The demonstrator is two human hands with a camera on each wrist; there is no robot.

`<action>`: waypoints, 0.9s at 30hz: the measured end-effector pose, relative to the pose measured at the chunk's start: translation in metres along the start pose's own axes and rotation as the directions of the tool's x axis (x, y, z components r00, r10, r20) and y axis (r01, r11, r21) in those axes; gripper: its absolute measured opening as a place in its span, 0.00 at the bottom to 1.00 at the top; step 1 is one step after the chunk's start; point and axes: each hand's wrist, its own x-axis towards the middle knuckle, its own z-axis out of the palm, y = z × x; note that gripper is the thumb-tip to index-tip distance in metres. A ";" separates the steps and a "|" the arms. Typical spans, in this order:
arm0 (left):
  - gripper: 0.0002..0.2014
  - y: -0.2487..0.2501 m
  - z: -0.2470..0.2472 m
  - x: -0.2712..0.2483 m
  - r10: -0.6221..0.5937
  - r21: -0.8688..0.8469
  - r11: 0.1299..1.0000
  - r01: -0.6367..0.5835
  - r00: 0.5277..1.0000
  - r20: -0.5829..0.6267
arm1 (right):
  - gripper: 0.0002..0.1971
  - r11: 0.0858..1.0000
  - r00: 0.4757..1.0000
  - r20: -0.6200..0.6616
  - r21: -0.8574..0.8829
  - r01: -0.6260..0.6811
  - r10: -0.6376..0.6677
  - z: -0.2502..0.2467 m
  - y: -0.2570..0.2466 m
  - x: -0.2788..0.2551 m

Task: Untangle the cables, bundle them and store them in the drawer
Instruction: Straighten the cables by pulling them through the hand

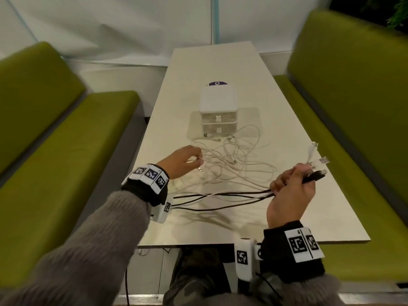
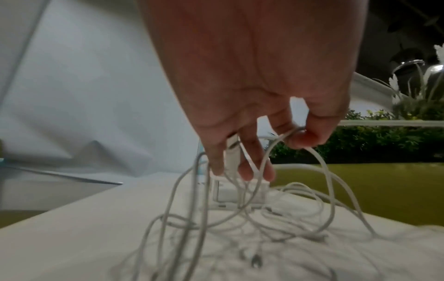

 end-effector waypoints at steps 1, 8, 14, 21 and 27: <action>0.15 -0.001 -0.004 0.005 -0.005 -0.014 1.000 0.005 1.000 -0.022 | 0.14 0.999 0.999 -0.001 -0.037 0.032 -0.032 0.000 0.001 -0.002; 0.11 0.050 -0.016 0.012 -0.114 -0.568 0.813 0.125 0.992 0.054 | 0.07 0.927 0.961 0.240 -0.309 0.213 -0.140 -0.005 0.017 -0.001; 0.10 0.090 0.001 -0.001 0.162 -0.299 0.943 -0.148 0.986 0.024 | 0.18 0.825 0.885 0.466 -0.496 0.270 -0.009 0.007 0.022 -0.015; 0.07 0.082 0.012 -0.002 0.200 -0.276 0.935 -0.221 0.974 -0.102 | 0.26 0.874 0.869 0.493 -0.444 0.196 0.055 0.004 0.027 -0.008; 0.09 0.061 0.025 -0.015 0.005 -0.315 0.949 0.004 1.000 0.027 | 0.10 0.922 0.960 0.277 -0.361 0.140 -0.037 0.003 0.022 0.002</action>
